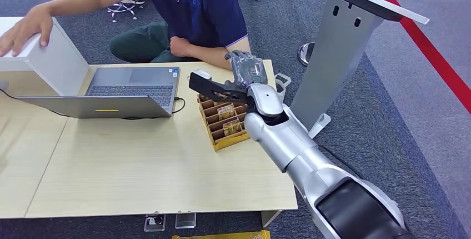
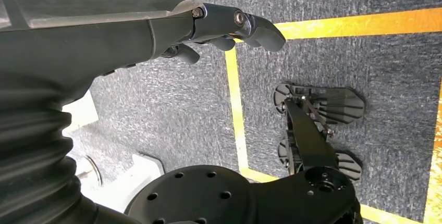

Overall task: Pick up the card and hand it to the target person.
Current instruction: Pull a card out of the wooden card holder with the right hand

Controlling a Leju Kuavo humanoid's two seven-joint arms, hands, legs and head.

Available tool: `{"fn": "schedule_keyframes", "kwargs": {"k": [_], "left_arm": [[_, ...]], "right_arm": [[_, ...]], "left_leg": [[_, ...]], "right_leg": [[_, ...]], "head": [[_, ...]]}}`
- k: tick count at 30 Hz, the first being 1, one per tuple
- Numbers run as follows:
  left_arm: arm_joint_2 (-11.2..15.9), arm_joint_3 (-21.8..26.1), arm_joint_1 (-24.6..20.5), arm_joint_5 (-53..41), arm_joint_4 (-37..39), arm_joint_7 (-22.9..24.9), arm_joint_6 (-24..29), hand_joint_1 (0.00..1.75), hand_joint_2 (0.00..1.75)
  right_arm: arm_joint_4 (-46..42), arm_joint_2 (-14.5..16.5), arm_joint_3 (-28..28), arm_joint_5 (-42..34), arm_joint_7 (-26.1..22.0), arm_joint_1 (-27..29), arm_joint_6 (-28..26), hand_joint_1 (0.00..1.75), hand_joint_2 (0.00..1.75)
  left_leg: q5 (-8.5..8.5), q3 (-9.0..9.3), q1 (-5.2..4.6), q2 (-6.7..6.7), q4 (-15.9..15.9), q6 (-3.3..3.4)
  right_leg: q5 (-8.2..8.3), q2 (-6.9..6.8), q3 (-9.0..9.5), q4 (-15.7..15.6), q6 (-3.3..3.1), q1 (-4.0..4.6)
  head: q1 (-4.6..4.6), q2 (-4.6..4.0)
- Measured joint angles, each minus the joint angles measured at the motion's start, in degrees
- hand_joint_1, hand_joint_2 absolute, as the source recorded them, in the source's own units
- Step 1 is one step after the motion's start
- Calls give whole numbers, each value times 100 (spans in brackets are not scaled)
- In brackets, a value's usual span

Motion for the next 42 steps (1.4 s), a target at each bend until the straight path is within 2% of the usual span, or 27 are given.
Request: {"fn": "schedule_keyframes", "kwargs": {"k": [42], "left_arm": [[23,1,37,23,0,-42,0,0,175]], "right_arm": [[-180,-153,-139,-308,-170,239,251,0,175]], "left_leg": [[0,-1,0,-2,0,0]], "right_leg": [[0,-1,-1,0,0,0]], "head": [[2,0]]}}
